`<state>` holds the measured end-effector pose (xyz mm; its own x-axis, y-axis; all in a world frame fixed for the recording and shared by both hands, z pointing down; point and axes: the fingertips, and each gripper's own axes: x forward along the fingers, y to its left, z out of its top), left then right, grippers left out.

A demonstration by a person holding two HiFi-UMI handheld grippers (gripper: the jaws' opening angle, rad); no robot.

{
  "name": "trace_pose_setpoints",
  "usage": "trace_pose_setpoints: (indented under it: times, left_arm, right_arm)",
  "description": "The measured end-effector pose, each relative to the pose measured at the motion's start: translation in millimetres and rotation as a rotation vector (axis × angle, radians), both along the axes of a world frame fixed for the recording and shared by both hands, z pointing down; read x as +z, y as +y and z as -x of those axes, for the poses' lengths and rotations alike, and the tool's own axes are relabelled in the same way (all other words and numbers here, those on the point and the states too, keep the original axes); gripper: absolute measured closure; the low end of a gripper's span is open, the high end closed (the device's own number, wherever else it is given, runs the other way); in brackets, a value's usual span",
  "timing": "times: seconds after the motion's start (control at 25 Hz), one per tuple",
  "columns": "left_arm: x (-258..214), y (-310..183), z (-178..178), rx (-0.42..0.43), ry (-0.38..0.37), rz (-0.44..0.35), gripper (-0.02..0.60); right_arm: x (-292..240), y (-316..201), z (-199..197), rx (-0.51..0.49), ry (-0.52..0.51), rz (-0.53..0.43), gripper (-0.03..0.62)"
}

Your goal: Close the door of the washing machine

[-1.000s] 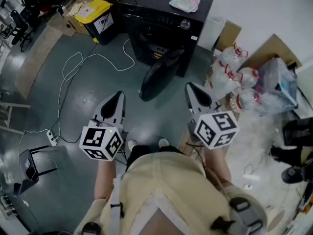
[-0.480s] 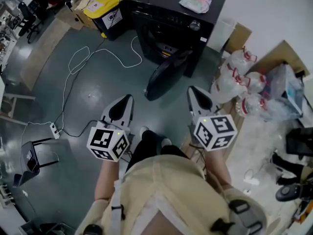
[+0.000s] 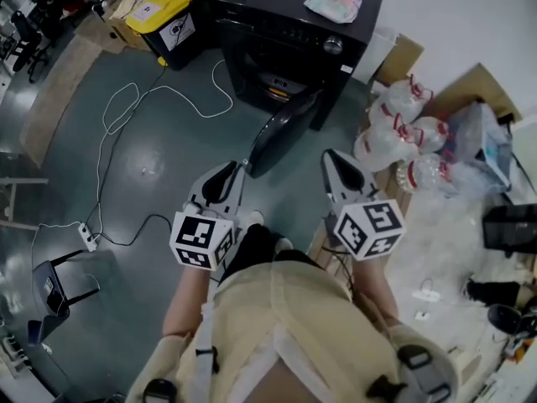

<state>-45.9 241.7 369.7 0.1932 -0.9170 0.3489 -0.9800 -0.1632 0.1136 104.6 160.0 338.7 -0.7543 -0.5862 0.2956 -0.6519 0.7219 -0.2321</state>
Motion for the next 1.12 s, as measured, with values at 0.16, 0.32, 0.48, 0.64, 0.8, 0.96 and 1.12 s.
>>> trace_pose_setpoints:
  times: [0.16, 0.32, 0.48, 0.64, 0.8, 0.96, 1.12]
  left_arm:
    - [18, -20, 5, 0.058, 0.036, 0.034, 0.506]
    - [35, -42, 15, 0.102, 0.04, 0.055, 0.479]
    - [56, -57, 25, 0.153, 0.021, 0.094, 0.46]
    - [79, -70, 27, 0.221, 0.006, 0.14, 0.442]
    - [99, -82, 25, 0.293, -0.049, 0.165, 0.423]
    - [115, -91, 13, 0.347, -0.078, 0.197, 0.419]
    - [133, -107, 2, 0.35, -0.104, 0.23, 0.419]
  right_arm:
    - [6, -11, 8, 0.031, 0.022, 0.01, 0.589]
    - [17, -24, 19, 0.068, 0.044, 0.03, 0.589]
    - [24, -34, 31, 0.1, 0.075, 0.043, 0.588]
    - [35, -44, 38, 0.141, 0.099, 0.064, 0.589]
    - [50, -48, 43, 0.172, 0.116, 0.094, 0.589]
    - [60, -62, 40, 0.18, 0.131, 0.12, 0.589]
    - [74, -85, 43, 0.156, 0.119, 0.146, 0.589]
